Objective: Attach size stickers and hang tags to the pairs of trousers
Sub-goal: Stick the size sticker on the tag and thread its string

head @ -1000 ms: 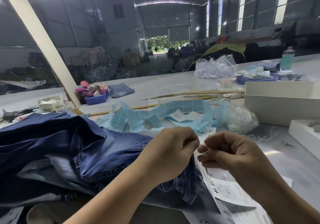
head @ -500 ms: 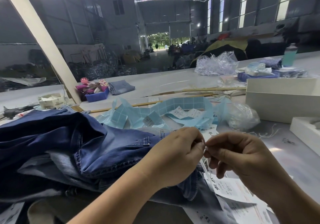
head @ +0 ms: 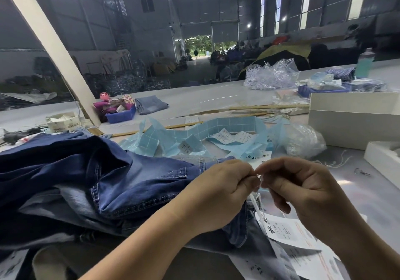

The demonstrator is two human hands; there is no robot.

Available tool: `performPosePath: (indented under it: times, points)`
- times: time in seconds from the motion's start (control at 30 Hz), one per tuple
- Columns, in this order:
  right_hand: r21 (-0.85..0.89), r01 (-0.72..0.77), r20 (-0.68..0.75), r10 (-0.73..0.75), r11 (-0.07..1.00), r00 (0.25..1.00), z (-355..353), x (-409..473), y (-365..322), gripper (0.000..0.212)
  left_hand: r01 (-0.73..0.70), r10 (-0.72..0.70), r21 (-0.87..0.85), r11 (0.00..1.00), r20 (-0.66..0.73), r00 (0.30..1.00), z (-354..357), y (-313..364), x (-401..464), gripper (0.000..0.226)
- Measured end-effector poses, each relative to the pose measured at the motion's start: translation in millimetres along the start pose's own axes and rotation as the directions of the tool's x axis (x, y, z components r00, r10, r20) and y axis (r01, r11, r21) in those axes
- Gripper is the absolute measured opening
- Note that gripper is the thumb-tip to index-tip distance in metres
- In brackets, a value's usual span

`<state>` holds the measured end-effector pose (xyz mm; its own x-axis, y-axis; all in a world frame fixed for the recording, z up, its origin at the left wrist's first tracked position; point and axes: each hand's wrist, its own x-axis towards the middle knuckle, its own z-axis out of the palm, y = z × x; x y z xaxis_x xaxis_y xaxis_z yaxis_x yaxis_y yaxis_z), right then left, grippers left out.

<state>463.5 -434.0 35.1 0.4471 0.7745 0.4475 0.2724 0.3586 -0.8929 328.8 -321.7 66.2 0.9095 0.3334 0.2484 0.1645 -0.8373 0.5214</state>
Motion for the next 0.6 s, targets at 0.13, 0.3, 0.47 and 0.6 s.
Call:
performPosePath:
  times: [0.13, 0.3, 0.47, 0.6]
  points:
    - [-0.003, 0.010, 0.001, -0.010, 1.000, 1.000, 2, 0, 1, 0.042, -0.005, 0.005, 0.020, 1.000, -0.021, 1.000, 1, -1, 0, 0.020]
    - [-0.029, 0.033, 0.008, -0.033, 0.999, 0.999, 5, -1, -1, 0.024, -0.026, 0.029, 0.032, 0.999, -0.074, 0.997, 3, -1, -2, 0.018]
    - [0.002, 0.025, 0.003, -0.025, 1.000, 1.000, 8, -1, 0, 0.036, -0.026, 0.024, -0.028, 0.999, -0.085, 0.996, 6, -6, -3, 0.018]
    - [0.099, -0.016, 0.022, 0.014, 0.995, 1.000, 15, -1, 2, 0.037, -0.011, -0.006, -0.142, 0.990, -0.120, 0.993, 6, -9, -5, 0.017]
